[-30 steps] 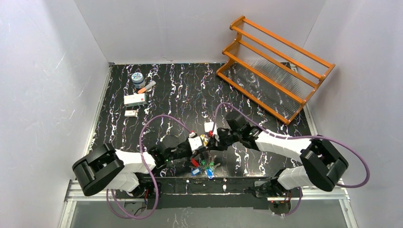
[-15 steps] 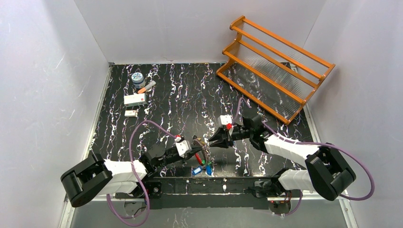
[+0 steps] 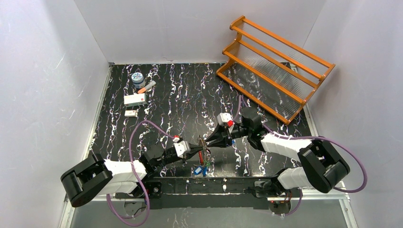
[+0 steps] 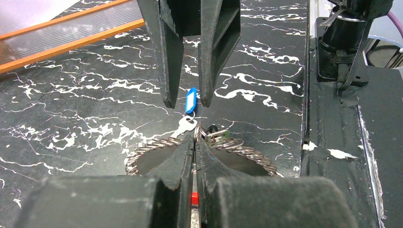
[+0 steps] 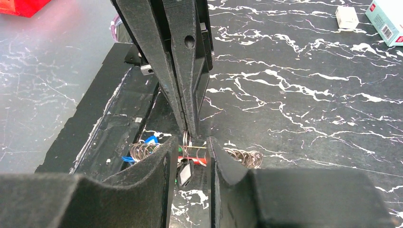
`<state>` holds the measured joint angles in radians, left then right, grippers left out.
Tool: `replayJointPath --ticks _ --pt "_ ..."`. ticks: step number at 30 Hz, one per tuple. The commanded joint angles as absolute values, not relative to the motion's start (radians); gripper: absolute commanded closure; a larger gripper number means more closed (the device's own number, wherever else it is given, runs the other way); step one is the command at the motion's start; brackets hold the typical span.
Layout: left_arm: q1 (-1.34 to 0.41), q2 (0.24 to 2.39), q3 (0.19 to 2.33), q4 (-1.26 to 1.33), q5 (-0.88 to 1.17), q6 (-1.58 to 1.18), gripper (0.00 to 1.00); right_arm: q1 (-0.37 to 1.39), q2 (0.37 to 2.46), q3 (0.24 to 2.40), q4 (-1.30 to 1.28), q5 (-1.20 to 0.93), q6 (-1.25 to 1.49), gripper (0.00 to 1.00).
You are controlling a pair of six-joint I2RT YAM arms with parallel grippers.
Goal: Put the keys on the keyring
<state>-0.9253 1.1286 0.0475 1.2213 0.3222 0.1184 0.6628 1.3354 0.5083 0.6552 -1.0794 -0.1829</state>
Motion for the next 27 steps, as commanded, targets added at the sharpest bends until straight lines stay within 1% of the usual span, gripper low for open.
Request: replayJointPath --ticks 1,6,12,13,15,19,24,25,27 --pt "-0.930 1.120 0.051 1.289 0.330 0.116 1.00 0.668 1.373 0.502 0.795 -1.125 -0.118 0.63" --pt "-0.930 1.116 0.048 1.289 0.327 0.112 1.00 0.693 1.414 0.505 0.796 -1.115 -0.126 0.64" --pt "-0.930 1.105 0.042 1.289 0.323 0.111 1.00 0.703 1.433 0.515 0.743 -1.095 -0.160 0.68" --pt "-0.930 1.105 0.041 1.289 0.322 0.111 1.00 0.704 1.433 0.518 0.733 -1.093 -0.168 0.70" --pt "-0.930 1.103 0.041 1.289 0.323 0.111 1.00 0.704 1.431 0.525 0.711 -1.091 -0.181 0.78" --pt "-0.930 1.104 0.041 1.289 0.320 0.112 1.00 0.706 1.427 0.545 0.643 -1.081 -0.219 0.97" --pt "-0.930 1.098 0.041 1.289 0.305 0.115 1.00 0.708 1.413 0.581 0.489 -1.049 -0.305 0.99" --pt "-0.930 1.099 0.039 1.288 0.295 0.115 0.97 0.709 1.406 0.585 0.462 -1.038 -0.319 0.99" --pt "-0.930 1.098 0.037 1.282 0.281 0.120 0.85 0.710 1.395 0.596 0.405 -1.011 -0.347 0.99"
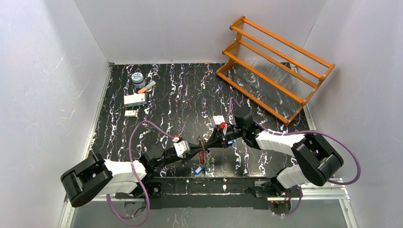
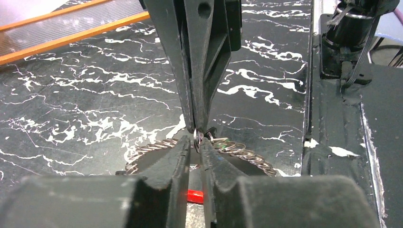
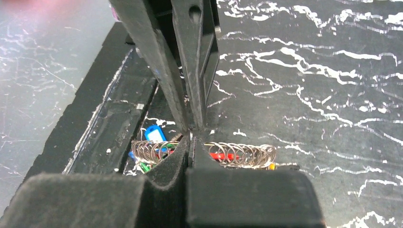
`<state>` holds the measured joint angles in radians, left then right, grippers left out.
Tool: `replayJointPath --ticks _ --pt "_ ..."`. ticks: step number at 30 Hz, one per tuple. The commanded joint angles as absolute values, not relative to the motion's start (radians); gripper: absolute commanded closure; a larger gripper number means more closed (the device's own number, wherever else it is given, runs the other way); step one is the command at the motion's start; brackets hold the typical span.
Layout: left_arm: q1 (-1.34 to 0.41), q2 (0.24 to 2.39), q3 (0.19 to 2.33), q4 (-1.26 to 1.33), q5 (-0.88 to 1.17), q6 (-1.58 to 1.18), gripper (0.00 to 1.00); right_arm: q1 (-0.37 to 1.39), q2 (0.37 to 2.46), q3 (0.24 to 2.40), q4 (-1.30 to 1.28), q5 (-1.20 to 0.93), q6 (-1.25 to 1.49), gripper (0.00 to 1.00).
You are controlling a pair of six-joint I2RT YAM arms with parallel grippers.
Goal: Put the keys on the keyring
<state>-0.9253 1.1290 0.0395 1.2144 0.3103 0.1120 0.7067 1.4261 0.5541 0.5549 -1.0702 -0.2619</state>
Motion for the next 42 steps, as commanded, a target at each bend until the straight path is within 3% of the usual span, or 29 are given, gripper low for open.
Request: replayJointPath --ticks 1,7,18,28,36,42 --pt "-0.930 1.098 0.036 1.277 0.278 0.124 0.81 0.711 1.391 0.605 0.369 -0.995 -0.363 0.99" --pt "-0.930 1.110 0.064 1.179 0.268 0.159 0.69 0.724 1.389 0.656 0.166 -0.917 -0.454 0.99" --pt "-0.930 1.197 0.183 0.938 0.373 0.235 0.71 0.821 1.435 0.763 -0.123 -0.673 -0.558 0.99" --pt "-0.931 1.320 0.231 0.924 0.413 0.227 0.81 0.856 1.426 0.769 -0.078 -0.668 -0.537 0.99" --pt "-0.933 1.334 0.255 0.862 0.391 0.245 0.99 0.857 1.418 0.775 -0.081 -0.661 -0.538 0.99" --pt "-0.933 1.324 0.266 0.816 0.384 0.261 1.00 0.856 1.413 0.773 -0.076 -0.653 -0.539 0.99"
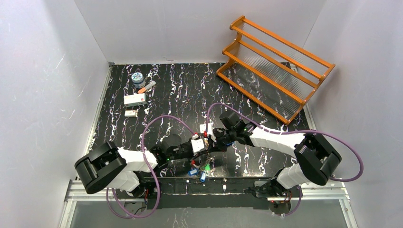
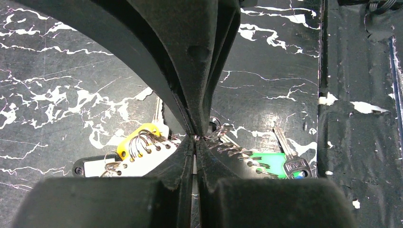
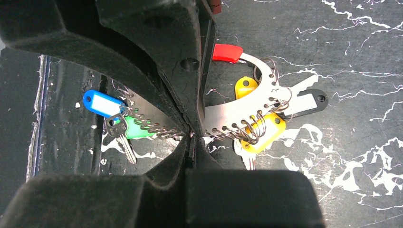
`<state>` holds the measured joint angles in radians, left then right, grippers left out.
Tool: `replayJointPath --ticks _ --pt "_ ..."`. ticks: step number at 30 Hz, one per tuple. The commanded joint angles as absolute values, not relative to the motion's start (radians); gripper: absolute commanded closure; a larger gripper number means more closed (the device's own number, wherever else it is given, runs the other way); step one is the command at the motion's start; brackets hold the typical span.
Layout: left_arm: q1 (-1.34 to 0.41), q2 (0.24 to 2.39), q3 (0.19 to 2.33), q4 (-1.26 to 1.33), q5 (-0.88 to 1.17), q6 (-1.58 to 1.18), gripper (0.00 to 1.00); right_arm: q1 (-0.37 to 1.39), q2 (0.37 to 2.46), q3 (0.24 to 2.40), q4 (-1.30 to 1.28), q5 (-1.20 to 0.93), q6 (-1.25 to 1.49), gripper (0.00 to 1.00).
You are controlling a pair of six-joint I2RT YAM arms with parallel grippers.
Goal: Put the keys on the keyring
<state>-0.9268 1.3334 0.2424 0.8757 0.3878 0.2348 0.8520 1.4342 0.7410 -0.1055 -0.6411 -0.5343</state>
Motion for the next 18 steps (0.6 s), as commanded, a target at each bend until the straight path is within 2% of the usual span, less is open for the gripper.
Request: replayJointPath --ticks 1,4,10,18 --pt "-0.933 1.322 0.267 0.813 0.384 0.260 1.00 0.857 1.413 0.774 -0.076 -0.652 -0.538 0.99" --pt "-0.933 1.313 0.267 0.813 0.379 0.254 1.00 0.857 1.406 0.768 -0.061 -0.649 -0.535 0.99" --pt "-0.933 1.278 0.253 0.840 0.354 0.216 1.00 0.814 1.353 0.701 0.067 -0.685 -0.487 0.76" --pt "-0.933 1.195 0.166 1.021 0.286 0.126 1.00 0.714 1.277 0.600 0.236 -0.847 -0.403 0.63"
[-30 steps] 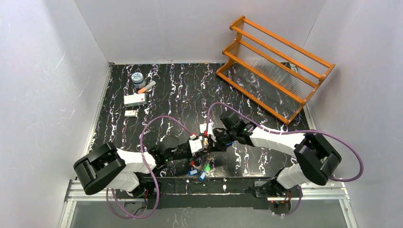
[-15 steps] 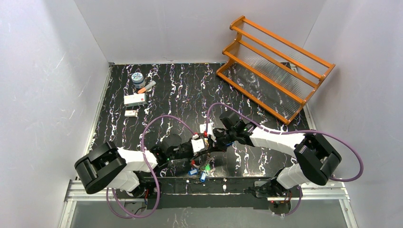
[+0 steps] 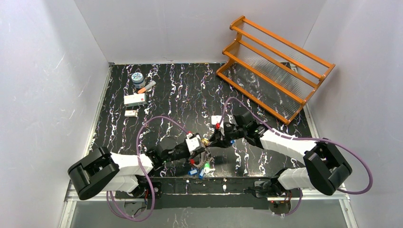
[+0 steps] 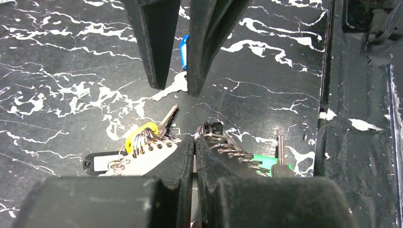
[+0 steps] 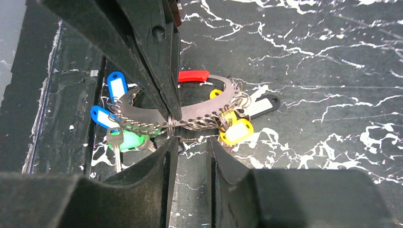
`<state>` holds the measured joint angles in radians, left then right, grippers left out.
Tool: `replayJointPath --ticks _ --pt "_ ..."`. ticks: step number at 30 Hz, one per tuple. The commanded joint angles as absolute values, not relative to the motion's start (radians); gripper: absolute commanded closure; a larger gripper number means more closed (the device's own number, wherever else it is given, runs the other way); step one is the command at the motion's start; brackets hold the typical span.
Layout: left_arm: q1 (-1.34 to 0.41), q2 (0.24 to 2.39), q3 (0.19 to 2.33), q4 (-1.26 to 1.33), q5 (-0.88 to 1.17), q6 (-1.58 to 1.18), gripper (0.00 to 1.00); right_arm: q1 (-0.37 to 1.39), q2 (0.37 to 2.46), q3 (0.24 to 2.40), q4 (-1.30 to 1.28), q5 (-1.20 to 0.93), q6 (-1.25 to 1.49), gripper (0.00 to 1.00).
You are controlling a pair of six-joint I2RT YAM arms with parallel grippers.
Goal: Put the keys on the keyring
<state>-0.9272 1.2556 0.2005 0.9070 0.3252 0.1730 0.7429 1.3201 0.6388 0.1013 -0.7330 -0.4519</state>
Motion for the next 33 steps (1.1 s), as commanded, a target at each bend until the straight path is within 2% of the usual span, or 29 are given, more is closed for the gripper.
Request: replayJointPath --ticks 1,10,17,33 --pt "-0.933 1.183 0.156 1.039 0.286 0.125 1.00 0.706 1.272 0.589 0.253 -0.862 -0.397 0.62" --pt "-0.933 1.073 0.082 1.152 0.292 0.122 1.00 0.678 1.260 0.553 0.323 -0.977 -0.369 0.59" --pt "-0.933 1.071 0.081 1.155 0.287 0.113 1.00 0.679 1.310 0.572 0.317 -0.987 -0.332 0.57" --pt "-0.933 1.087 0.084 1.159 0.293 0.108 1.00 0.728 1.360 0.593 0.368 -0.954 -0.285 0.63"
